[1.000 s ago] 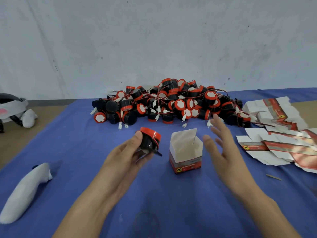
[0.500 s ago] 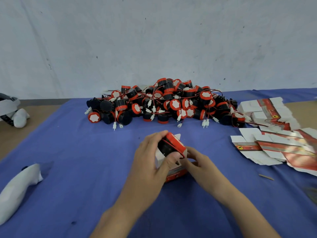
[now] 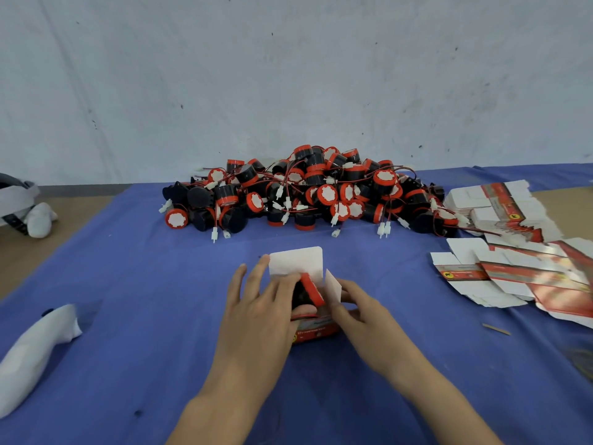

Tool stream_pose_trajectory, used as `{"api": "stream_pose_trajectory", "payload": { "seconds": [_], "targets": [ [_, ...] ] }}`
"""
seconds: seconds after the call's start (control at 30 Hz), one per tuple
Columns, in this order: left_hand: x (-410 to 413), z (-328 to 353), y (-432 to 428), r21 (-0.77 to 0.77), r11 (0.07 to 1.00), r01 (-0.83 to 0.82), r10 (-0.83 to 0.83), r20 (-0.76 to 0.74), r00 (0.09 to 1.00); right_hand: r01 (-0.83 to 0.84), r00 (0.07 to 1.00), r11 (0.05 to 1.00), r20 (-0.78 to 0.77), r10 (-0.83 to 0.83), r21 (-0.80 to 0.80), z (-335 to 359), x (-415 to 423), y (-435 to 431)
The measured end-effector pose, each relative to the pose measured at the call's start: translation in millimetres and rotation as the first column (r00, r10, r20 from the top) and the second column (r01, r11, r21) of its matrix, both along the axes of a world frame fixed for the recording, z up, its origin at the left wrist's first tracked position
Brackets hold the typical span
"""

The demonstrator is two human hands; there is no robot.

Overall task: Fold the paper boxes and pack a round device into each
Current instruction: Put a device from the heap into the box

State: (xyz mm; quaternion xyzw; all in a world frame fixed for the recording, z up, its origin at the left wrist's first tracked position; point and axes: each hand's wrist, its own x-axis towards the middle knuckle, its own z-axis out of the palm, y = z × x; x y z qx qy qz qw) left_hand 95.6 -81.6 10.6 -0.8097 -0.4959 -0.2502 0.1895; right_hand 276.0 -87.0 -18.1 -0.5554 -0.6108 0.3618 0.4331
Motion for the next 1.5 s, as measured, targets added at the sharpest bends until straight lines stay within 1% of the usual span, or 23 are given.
{"api": "stream_pose_trajectory", "payload": {
  "seconds": [0.1, 0.23, 0.37, 0.43, 0.53, 0.6, 0.7, 0.87, 0.93, 0.97, 1.03, 1.07, 1.1, 1.13, 1.17, 1.2, 1.23, 1.27, 1.3, 1.37, 1.43, 1.47, 1.5],
  "targets": [
    [0, -2, -3, -0.046, 0.998, -0.051, 0.053, 0.036, 0.998, 0.015, 1.0, 1.0, -0.013, -0.015, -0.004, -1, -3, -1],
    [-2, -1, -5, -0.14, 0.985, -0.097, 0.094, -0.026, 0.995, 0.011, 0.999, 1.0, -0.037, -0.012, -0.019, -1, -5, -2],
    [-3, -2, -4, -0.119, 0.988, -0.101, 0.094, -0.06, 0.994, 0.0, 0.994, 1.0, -0.106, -0.003, -0.028, -3, -9, -1],
    [-5, 0, -2, -0.192, 0.979, -0.073, 0.056, -0.097, 0.994, -0.01, 0.987, 0.999, -0.158, 0.004, -0.037, -1, -13, -2],
    [-15, 2, 5, -0.365, 0.93, 0.044, -0.063, -0.041, 0.997, -0.012, 0.984, 1.0, -0.175, 0.007, -0.028, -1, -18, -1],
    [-23, 9, 5, -0.463, 0.876, 0.135, -0.112, 0.078, 0.991, -0.01, 0.988, 0.999, -0.154, 0.005, -0.031, -2, -21, 1],
    [-33, 14, 0, -0.464, 0.868, 0.178, -0.126, 0.142, 0.982, 0.032, 0.989, 0.998, -0.146, -0.039, -0.054, -3, -21, 3],
    [-42, 19, 0, -0.398, 0.915, 0.064, -0.019, 0.116, 0.993, 0.061, 0.996, 0.995, -0.056, -0.065, -0.074, -1, -26, 2],
    [-46, 17, 1, -0.419, 0.908, -0.028, 0.074, 0.094, 0.993, 0.079, 0.996, 0.995, -0.031, -0.081, -0.068, 0, -29, 1],
    [-47, 15, 2, -0.464, 0.885, -0.032, 0.107, 0.136, 0.985, 0.088, 0.996, 0.994, -0.018, -0.09, -0.063, 0, -30, 1],
    [-47, 14, 3, -0.592, 0.796, 0.124, 0.144, 0.385, 0.912, 0.099, 0.995, 0.994, 0.01, -0.099, -0.048, 1, -32, 0],
    [-47, 17, 2, -0.66, 0.714, 0.234, 0.188, 0.503, 0.844, 0.103, 0.995, 0.994, 0.024, -0.102, -0.043, 1, -33, -1],
    [-47, 22, 1, -0.725, 0.599, 0.339, 0.243, 0.568, 0.786, 0.109, 0.993, 0.993, 0.04, -0.107, -0.04, 0, -34, -1],
    [-48, 25, 0, -0.778, 0.472, 0.415, 0.286, 0.58, 0.763, 0.116, 0.992, 0.993, 0.055, -0.114, -0.039, 0, -34, -1],
    [-50, 27, -2, -0.813, 0.356, 0.461, 0.296, 0.566, 0.77, 0.122, 0.99, 0.992, 0.069, -0.119, -0.037, 0, -35, 0],
    [-53, 28, -3, -0.826, 0.273, 0.494, 0.28, 0.559, 0.78, 0.125, 0.989, 0.991, 0.077, -0.122, -0.035, -1, -35, 0],
    [-55, 27, -4, -0.815, 0.235, 0.53, 0.265, 0.578, 0.772, 0.127, 0.989, 0.991, 0.081, -0.124, -0.034, 0, -34, 0],
    [-57, 26, -4, -0.784, 0.246, 0.571, 0.268, 0.621, 0.737, 0.127, 0.989, 0.991, 0.081, -0.123, -0.036, 0, -34, -1],
    [-57, 25, -3, -0.731, 0.287, 0.619, 0.298, 0.682, 0.667, 0.126, 0.989, 0.991, 0.08, -0.122, -0.04, 2, -35, -2],
    [-51, 25, 0, -0.577, 0.403, 0.711, 0.405, 0.809, 0.427, 0.124, 0.99, 0.991, 0.076, -0.121, -0.043, 4, -35, -3],
    [-39, 28, 0, -0.418, 0.503, 0.756, 0.456, 0.872, 0.18, 0.129, 0.988, 0.991, 0.092, -0.124, -0.043, 4, -36, -4],
    [-32, 28, 0, -0.372, 0.557, 0.743, 0.428, 0.895, 0.128, 0.131, 0.987, 0.99, 0.104, -0.126, -0.043, 4, -36, -4],
    [-24, 27, -2, -0.351, 0.612, 0.709, 0.371, 0.919, 0.134, 0.133, 0.985, 0.99, 0.114, -0.127, -0.044, 4, -36, -5]
  ]
}}
